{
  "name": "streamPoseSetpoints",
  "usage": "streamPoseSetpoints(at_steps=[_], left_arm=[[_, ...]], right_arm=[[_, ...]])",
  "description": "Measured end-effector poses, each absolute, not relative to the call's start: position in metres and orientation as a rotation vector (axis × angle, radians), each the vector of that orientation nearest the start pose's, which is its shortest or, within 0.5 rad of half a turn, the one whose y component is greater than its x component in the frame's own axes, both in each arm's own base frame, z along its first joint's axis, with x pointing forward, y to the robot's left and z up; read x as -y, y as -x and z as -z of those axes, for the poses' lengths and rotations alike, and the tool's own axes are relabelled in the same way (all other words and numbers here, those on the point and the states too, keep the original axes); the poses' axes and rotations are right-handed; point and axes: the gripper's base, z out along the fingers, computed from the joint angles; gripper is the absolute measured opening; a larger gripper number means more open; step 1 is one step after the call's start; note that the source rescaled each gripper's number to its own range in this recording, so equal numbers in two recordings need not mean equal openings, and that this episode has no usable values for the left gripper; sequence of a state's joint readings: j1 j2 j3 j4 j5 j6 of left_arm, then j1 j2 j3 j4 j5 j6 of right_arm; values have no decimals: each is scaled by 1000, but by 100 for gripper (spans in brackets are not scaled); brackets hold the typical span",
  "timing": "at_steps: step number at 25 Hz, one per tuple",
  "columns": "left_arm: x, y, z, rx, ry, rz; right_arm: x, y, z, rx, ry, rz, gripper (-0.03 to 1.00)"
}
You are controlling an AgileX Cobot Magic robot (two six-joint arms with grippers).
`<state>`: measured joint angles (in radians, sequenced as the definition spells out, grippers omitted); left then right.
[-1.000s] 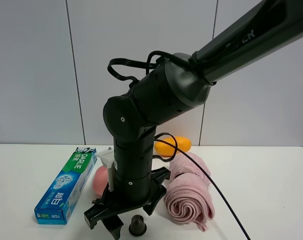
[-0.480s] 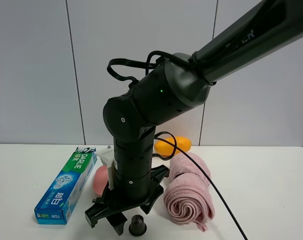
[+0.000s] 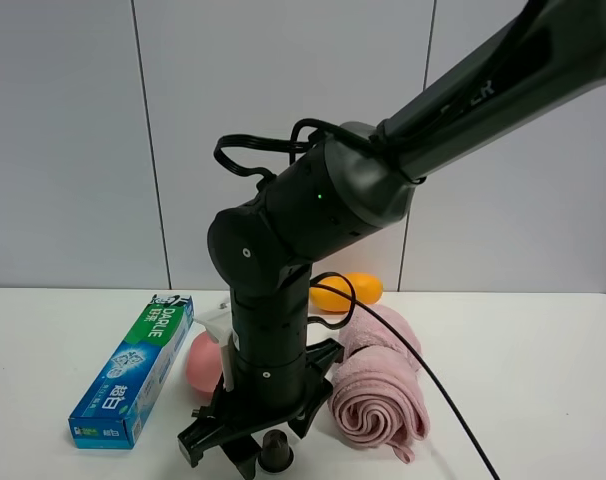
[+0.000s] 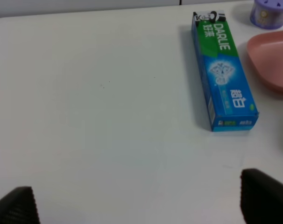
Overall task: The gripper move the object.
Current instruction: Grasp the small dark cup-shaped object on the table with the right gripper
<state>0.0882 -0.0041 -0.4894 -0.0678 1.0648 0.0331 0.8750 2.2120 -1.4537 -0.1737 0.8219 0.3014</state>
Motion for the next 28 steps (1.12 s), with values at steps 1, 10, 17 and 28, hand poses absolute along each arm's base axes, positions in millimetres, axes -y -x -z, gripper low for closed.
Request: streamPoseSetpoints(at_steps=[1, 10, 17, 28], left_arm=[[6, 4, -274, -2052, 54, 6], [6, 4, -274, -2052, 54, 6], [6, 4, -274, -2052, 54, 6], [6, 4, -274, -2052, 54, 6]], right_arm=[[-313, -277, -96, -2831, 1012, 105, 57], [-315, -278, -93, -2811, 1011, 82, 54], [-315, -278, -90, -2818, 1012, 87, 37], [-314, -277, -90, -2825, 1018, 103, 0]])
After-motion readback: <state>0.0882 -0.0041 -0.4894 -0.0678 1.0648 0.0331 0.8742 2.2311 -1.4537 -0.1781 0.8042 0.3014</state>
